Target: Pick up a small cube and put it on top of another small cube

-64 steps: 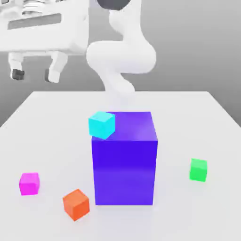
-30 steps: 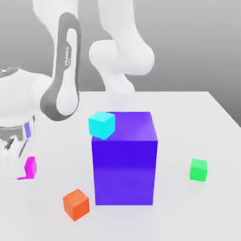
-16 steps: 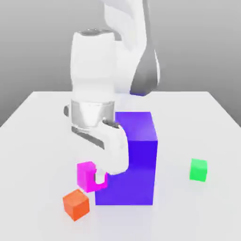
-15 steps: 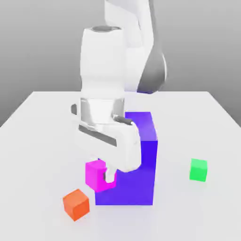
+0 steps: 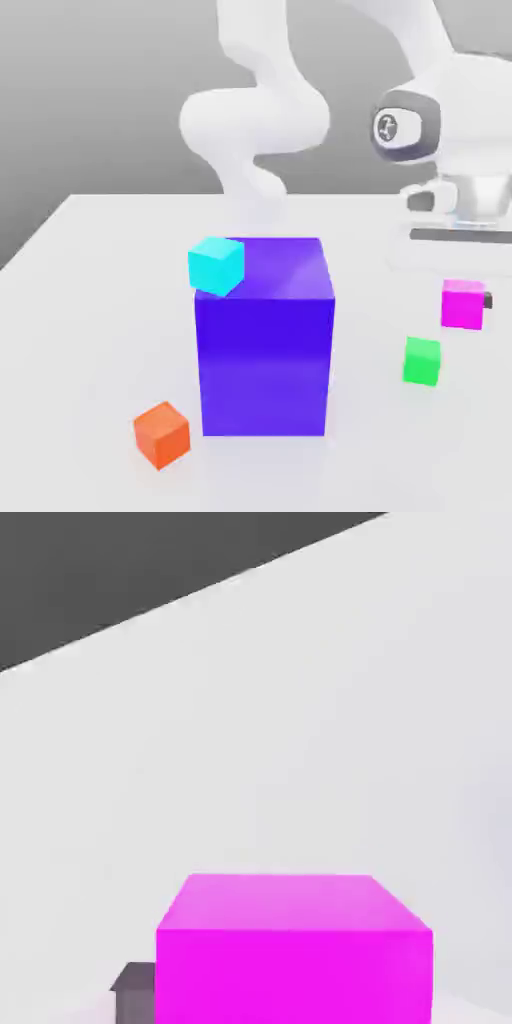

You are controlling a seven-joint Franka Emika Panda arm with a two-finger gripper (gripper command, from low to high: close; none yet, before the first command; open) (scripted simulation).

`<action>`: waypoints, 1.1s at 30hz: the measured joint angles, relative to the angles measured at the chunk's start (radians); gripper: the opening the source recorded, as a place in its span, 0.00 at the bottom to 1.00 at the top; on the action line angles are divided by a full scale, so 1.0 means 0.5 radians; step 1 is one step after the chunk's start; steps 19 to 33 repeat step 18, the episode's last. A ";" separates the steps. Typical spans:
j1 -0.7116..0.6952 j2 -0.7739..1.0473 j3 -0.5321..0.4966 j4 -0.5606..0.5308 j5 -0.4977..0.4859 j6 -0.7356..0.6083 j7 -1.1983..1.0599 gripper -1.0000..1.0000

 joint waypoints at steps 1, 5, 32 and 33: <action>0.036 -0.001 0.002 -0.032 0.053 -0.018 -0.013 0.00; 0.126 0.031 0.017 -0.129 0.187 -0.053 -0.029 0.00; 0.052 0.545 -0.073 -0.120 -0.494 0.381 0.460 1.00; 0.052 0.545 -0.073 -0.120 -0.494 0.381 0.460 1.00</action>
